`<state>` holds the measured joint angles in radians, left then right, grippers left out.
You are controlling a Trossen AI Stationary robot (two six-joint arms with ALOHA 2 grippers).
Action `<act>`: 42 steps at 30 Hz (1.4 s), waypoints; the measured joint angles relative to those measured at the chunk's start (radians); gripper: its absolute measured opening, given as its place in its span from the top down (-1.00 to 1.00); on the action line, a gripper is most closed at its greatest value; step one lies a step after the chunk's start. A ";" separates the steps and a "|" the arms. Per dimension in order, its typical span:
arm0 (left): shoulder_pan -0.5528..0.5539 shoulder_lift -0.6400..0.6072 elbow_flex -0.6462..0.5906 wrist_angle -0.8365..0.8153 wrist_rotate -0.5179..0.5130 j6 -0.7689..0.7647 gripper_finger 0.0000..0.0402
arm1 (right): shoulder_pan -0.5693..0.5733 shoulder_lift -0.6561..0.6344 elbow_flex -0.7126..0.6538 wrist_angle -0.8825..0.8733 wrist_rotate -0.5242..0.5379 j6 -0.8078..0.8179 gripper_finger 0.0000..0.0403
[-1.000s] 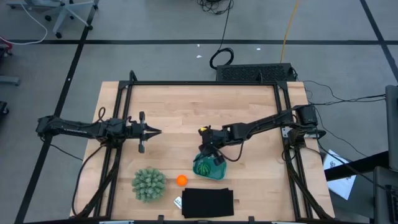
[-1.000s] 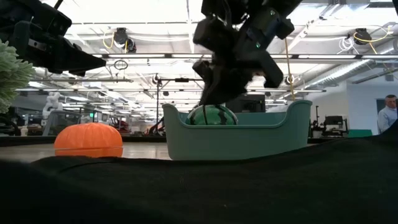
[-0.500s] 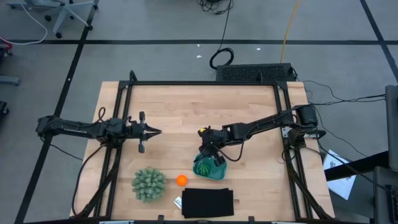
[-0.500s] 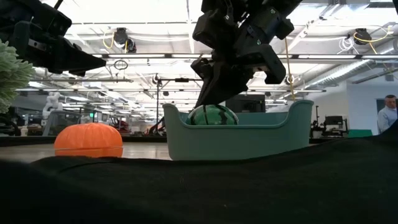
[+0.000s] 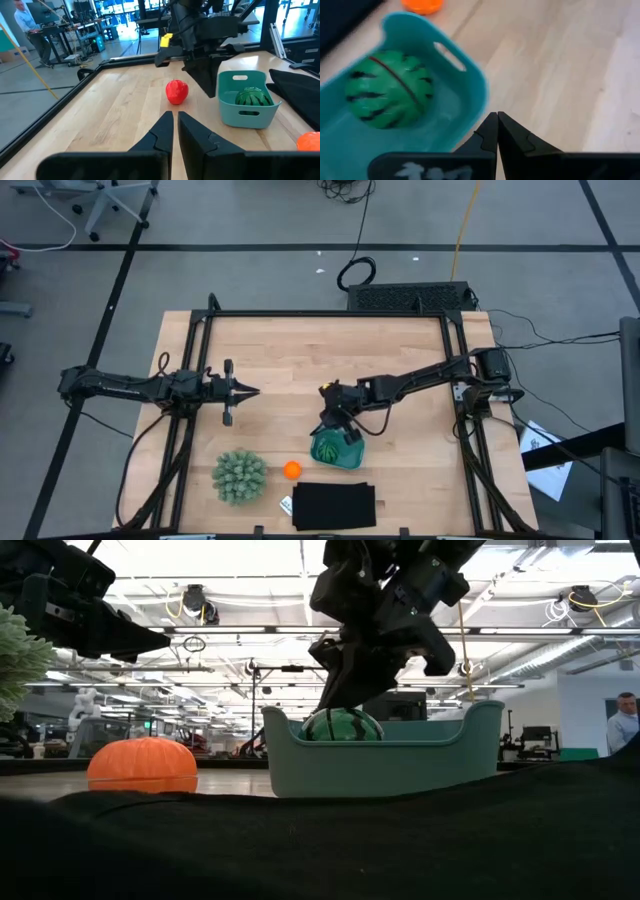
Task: Pick and placing Produce into tupperware
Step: Adjust the blue bin
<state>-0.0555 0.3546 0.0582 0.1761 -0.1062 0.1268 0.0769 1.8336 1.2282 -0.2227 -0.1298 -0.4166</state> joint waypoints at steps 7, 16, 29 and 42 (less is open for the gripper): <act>0.000 0.000 0.000 0.000 0.000 0.000 0.85 | 0.003 0.000 0.000 -0.013 -0.030 -0.014 1.00; 0.000 0.000 0.000 0.000 0.000 0.000 0.85 | 0.004 0.000 0.000 -0.010 -0.108 -0.016 1.00; 0.000 0.000 0.000 0.000 0.000 0.000 0.85 | -0.004 0.000 0.000 0.041 -0.056 -0.015 1.00; 0.000 0.000 0.000 -0.001 0.000 0.000 0.85 | -0.004 0.053 0.000 0.031 -0.111 -0.049 1.00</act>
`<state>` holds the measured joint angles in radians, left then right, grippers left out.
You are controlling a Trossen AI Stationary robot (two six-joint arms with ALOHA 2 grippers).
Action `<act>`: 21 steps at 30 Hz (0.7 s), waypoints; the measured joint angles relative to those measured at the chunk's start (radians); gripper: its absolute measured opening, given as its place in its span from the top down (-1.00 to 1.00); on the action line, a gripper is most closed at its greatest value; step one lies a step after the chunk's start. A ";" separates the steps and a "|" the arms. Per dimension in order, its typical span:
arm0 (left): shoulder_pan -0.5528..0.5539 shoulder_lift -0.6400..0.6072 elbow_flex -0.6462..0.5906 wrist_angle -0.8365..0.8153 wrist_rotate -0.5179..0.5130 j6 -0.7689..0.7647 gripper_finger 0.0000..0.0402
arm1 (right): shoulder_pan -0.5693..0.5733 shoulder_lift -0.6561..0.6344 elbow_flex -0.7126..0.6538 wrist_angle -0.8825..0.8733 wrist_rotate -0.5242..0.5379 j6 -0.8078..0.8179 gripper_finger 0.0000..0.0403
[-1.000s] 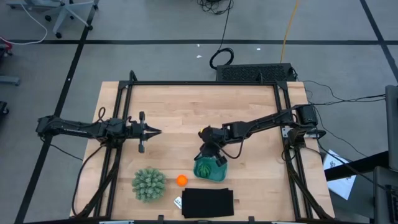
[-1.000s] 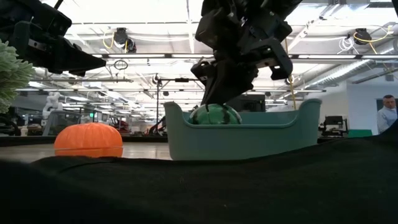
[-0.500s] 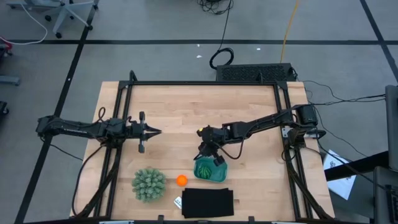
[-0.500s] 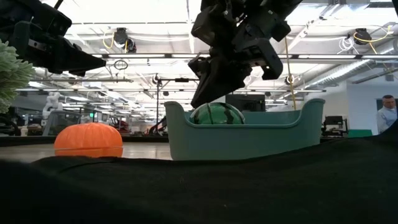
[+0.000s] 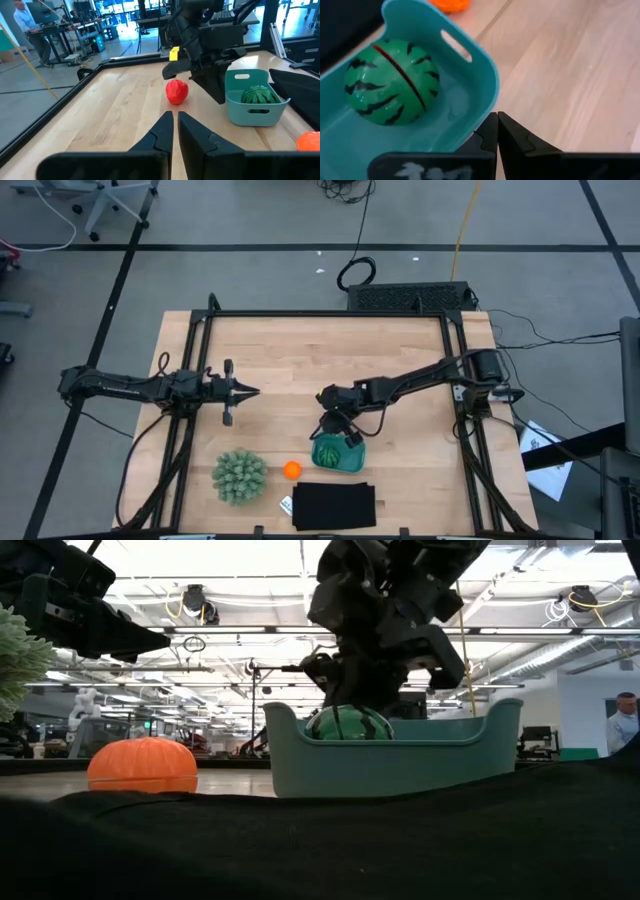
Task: Pick and placing Produce into tupperware
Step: Adjust the blue bin
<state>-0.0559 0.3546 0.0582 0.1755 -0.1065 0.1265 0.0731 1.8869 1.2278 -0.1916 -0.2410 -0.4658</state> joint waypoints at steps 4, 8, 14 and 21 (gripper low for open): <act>0.000 0.000 0.000 -0.001 0.000 0.000 0.85 | 0.000 0.008 0.000 -0.002 0.000 -0.002 1.00; 0.000 0.000 0.000 0.000 0.000 0.000 0.85 | 0.001 0.007 0.000 0.011 -0.001 -0.013 1.00; 0.000 0.000 0.000 0.000 0.000 0.000 0.85 | 0.005 0.007 0.000 0.017 -0.027 -0.017 1.00; 0.000 0.000 0.000 0.000 0.001 0.000 0.85 | 0.005 0.007 0.000 0.039 -0.028 -0.023 1.00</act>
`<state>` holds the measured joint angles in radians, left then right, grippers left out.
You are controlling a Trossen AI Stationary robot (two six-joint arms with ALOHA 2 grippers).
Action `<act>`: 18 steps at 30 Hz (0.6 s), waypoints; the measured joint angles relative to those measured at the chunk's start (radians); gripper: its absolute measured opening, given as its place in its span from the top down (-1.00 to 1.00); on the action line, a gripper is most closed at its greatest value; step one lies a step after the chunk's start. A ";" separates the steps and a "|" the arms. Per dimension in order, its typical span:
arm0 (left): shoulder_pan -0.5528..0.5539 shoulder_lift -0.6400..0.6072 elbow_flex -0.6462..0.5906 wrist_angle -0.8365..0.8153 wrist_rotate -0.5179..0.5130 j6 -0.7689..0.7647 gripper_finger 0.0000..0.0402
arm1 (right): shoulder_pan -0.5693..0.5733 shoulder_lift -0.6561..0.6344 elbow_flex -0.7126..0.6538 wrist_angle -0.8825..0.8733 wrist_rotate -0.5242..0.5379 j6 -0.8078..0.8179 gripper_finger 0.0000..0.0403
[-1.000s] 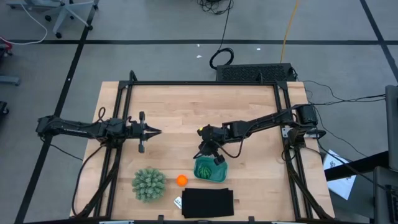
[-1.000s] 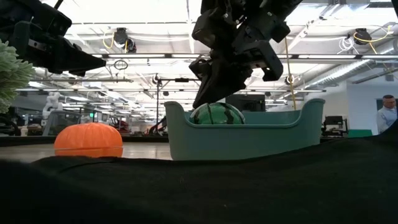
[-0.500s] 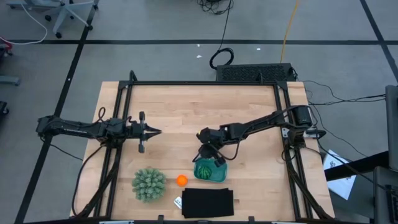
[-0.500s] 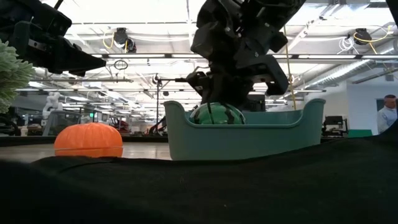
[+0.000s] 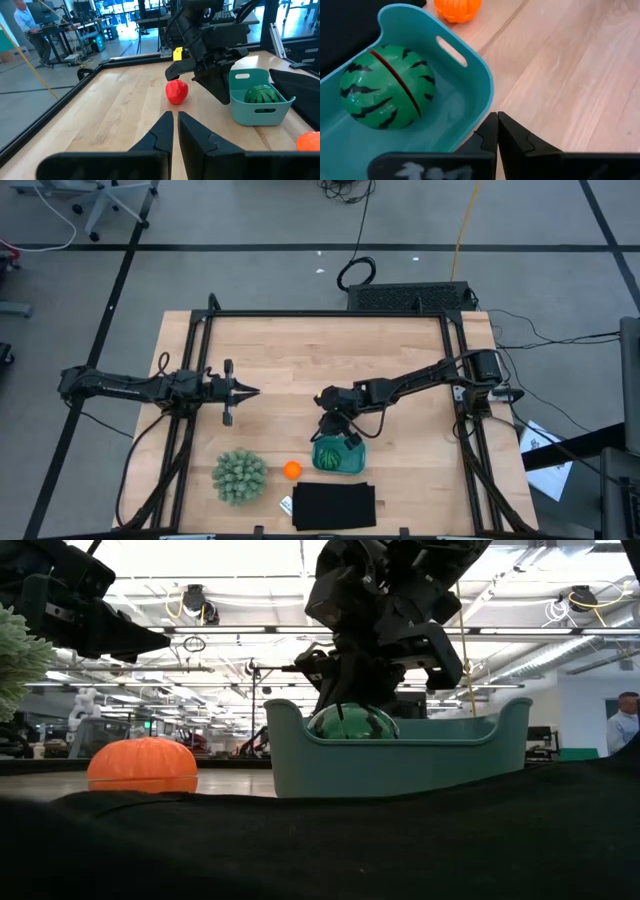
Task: Pick and placing Produce into tupperware
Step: Adjust the blue bin
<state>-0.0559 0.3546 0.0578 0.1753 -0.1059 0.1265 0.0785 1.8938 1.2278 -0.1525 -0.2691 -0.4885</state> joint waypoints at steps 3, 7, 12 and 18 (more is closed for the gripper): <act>0.000 0.000 0.000 0.000 0.000 0.000 0.85 | 0.001 0.000 0.000 0.008 -0.002 -0.003 1.00; 0.000 0.000 0.000 0.000 0.000 0.000 0.85 | 0.002 0.000 0.000 0.007 0.002 0.001 1.00; 0.000 0.000 0.000 0.000 0.000 0.000 0.85 | 0.002 -0.028 0.000 0.013 0.096 0.029 1.00; 0.000 0.000 0.000 0.000 0.000 0.000 0.85 | 0.001 -0.120 0.001 -0.052 0.206 0.038 1.00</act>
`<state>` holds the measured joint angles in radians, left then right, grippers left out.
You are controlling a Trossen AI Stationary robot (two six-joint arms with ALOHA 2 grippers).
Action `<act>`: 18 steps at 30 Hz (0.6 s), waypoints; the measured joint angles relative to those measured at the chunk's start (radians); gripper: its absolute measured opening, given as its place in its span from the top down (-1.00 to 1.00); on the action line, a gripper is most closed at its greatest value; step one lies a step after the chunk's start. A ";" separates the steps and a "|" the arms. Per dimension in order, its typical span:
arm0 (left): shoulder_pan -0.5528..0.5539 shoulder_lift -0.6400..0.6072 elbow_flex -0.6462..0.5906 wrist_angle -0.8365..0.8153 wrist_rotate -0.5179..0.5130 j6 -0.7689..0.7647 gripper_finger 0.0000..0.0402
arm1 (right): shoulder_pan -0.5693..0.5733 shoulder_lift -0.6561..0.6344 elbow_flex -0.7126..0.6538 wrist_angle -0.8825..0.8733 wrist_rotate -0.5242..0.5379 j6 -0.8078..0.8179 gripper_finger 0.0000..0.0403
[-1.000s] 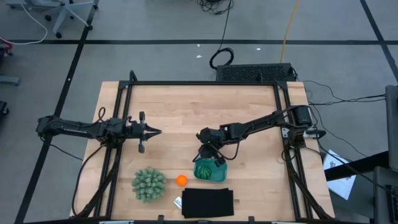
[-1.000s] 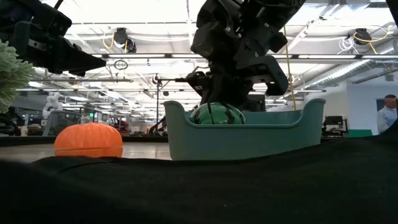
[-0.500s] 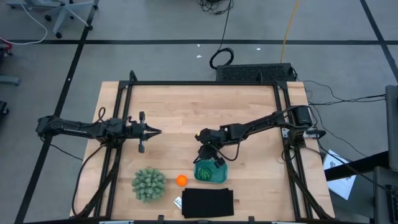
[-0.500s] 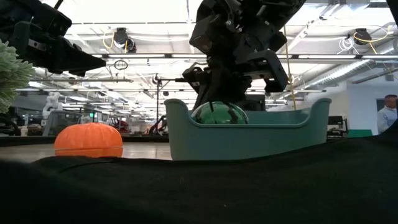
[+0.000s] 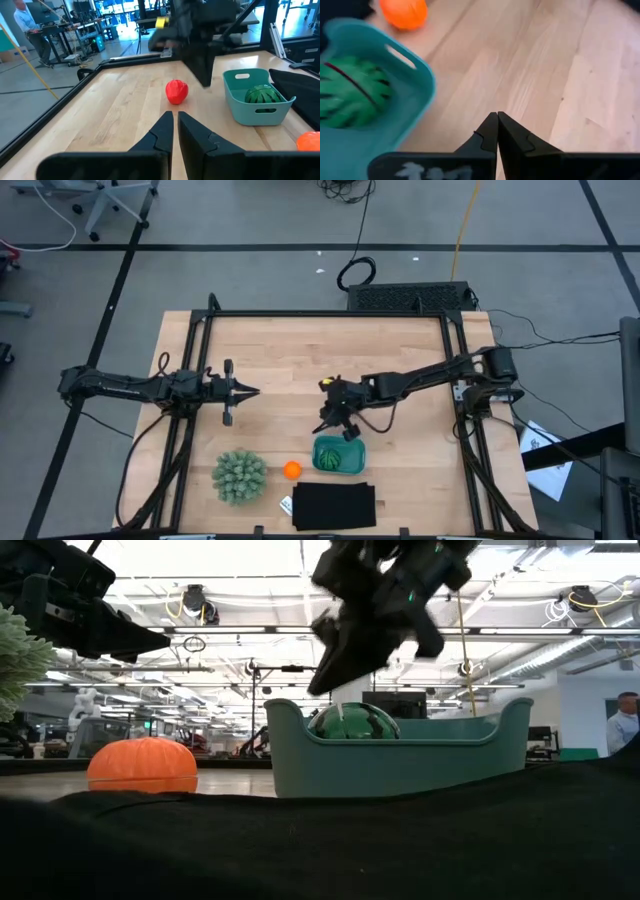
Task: Pick and placing Produce into tupperware
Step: Adjust the blue bin
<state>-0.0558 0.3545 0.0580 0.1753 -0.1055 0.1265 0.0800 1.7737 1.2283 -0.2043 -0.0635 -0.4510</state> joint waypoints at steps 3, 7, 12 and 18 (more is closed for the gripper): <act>0.000 0.000 0.000 -0.001 0.000 0.000 0.85 | 0.018 -0.052 0.000 -0.057 0.009 0.041 1.00; 0.000 0.000 0.000 -0.001 0.000 0.000 0.85 | 0.065 -0.093 0.000 -0.153 0.010 0.103 1.00; 0.000 0.000 0.000 0.000 0.000 0.000 0.85 | 0.132 -0.096 0.000 -0.242 0.010 0.172 1.00; 0.000 0.000 0.000 0.000 0.000 0.000 0.85 | 0.193 -0.097 0.000 -0.276 0.009 0.210 1.00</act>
<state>-0.0555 0.3545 0.0578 0.1749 -0.1059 0.1265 0.2733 1.6764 1.2285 -0.4808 -0.0544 -0.2413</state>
